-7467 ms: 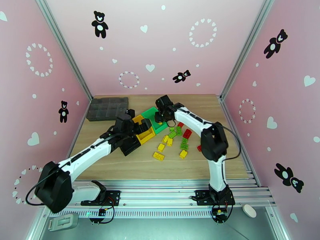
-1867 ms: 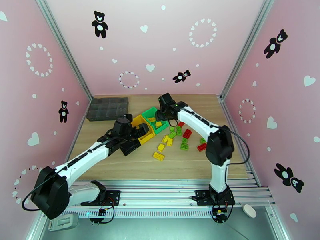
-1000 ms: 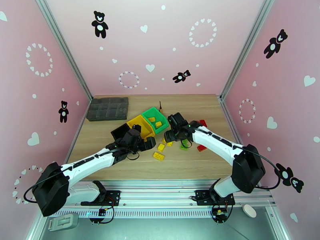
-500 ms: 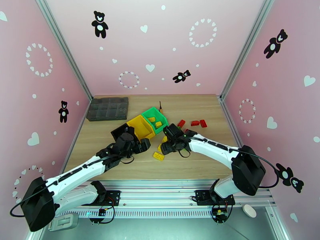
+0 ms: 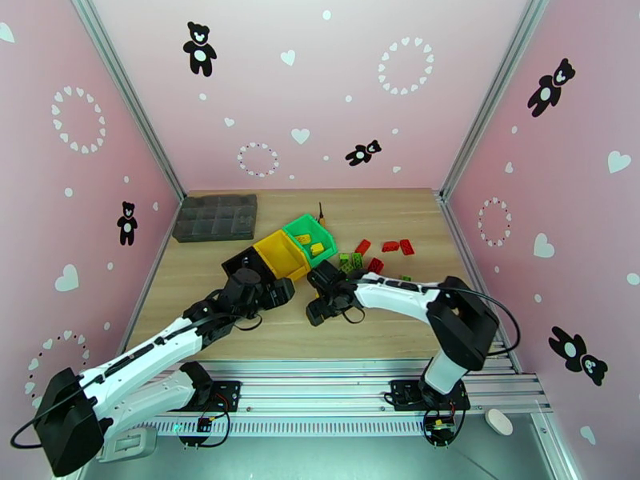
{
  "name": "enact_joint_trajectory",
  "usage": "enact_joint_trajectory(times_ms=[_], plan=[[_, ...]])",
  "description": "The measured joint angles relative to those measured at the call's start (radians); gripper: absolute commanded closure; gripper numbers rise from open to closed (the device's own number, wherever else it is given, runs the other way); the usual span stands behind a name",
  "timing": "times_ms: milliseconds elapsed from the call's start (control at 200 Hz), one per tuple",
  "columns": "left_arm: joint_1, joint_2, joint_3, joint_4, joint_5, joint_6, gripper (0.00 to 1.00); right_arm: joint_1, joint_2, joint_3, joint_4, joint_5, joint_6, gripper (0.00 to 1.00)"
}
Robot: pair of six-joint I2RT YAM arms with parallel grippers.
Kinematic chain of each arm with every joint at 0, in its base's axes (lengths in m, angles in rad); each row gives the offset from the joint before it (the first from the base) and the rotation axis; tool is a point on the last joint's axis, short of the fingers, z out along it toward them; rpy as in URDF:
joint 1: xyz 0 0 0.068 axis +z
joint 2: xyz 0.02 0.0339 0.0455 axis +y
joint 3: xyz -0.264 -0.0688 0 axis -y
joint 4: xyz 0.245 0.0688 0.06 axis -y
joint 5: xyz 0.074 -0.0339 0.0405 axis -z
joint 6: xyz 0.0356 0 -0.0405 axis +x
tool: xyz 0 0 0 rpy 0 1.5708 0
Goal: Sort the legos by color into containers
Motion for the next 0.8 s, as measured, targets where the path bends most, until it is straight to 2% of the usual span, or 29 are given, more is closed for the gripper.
enact_joint_trajectory(times_ms=[210, 390, 476, 616, 801], plan=[[0.025, -0.030, -0.014, -0.014, 0.000, 0.000, 0.01, 0.061, 0.057, 0.053, 0.000, -0.004, -0.001, 0.21], [0.039, -0.039, -0.023, -0.023, 0.001, 0.000, 0.01, 0.092, 0.094, 0.098, -0.010, 0.018, 0.004, 0.31], [0.044, -0.041, -0.024, -0.024, 0.002, 0.000, 0.02, 0.093, 0.107, 0.112, -0.025, 0.043, 0.008, 0.38], [0.047, -0.045, -0.029, -0.024, 0.002, 0.000, 0.02, 0.093, 0.121, 0.133, -0.053, 0.087, 0.025, 0.55], [0.052, -0.055, -0.042, -0.026, 0.005, 0.000, 0.02, 0.093, 0.122, 0.139, -0.065, 0.123, 0.043, 0.67]])
